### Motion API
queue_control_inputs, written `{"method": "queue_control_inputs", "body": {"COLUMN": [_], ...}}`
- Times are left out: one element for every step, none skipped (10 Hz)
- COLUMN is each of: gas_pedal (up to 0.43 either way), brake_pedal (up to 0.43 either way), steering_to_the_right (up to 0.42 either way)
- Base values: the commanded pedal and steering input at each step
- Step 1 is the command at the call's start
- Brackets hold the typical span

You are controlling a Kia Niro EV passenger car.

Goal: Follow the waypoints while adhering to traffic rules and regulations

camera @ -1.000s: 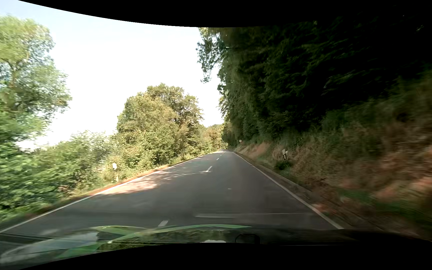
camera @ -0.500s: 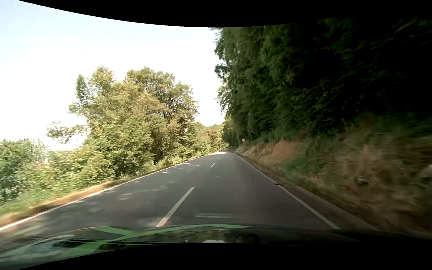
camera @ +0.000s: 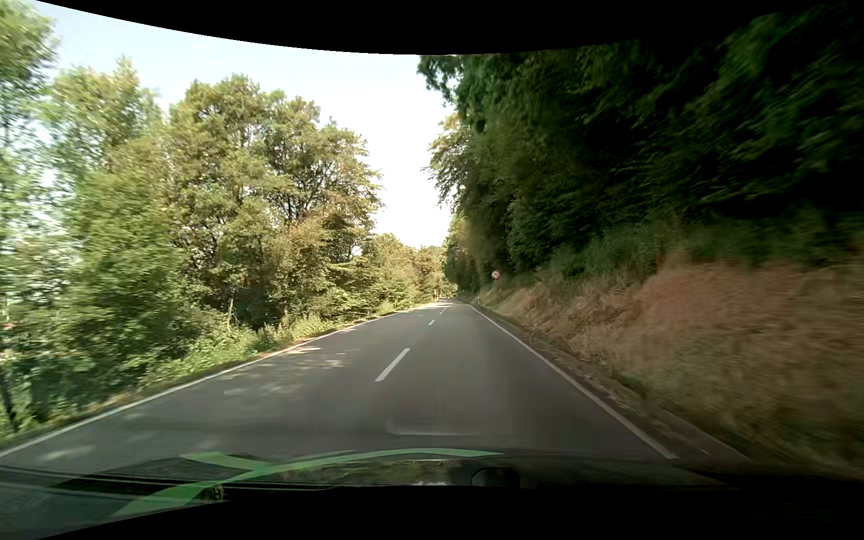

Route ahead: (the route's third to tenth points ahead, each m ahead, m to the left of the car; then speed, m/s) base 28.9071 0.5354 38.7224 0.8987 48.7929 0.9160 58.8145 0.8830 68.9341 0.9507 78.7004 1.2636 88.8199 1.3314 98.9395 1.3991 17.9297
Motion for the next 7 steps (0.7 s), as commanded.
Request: {"method": "queue_control_inputs", "body": {"gas_pedal": [0.240,0.240,0.228,0.177,0.157,0.157,0.157], "brake_pedal": [0.000,0.000,0.000,0.000,0.000,0.000,0.000], "steering_to_the_right": [-0.005,-0.005,-0.005,-0.005,-0.005,-0.005,-0.005]}}
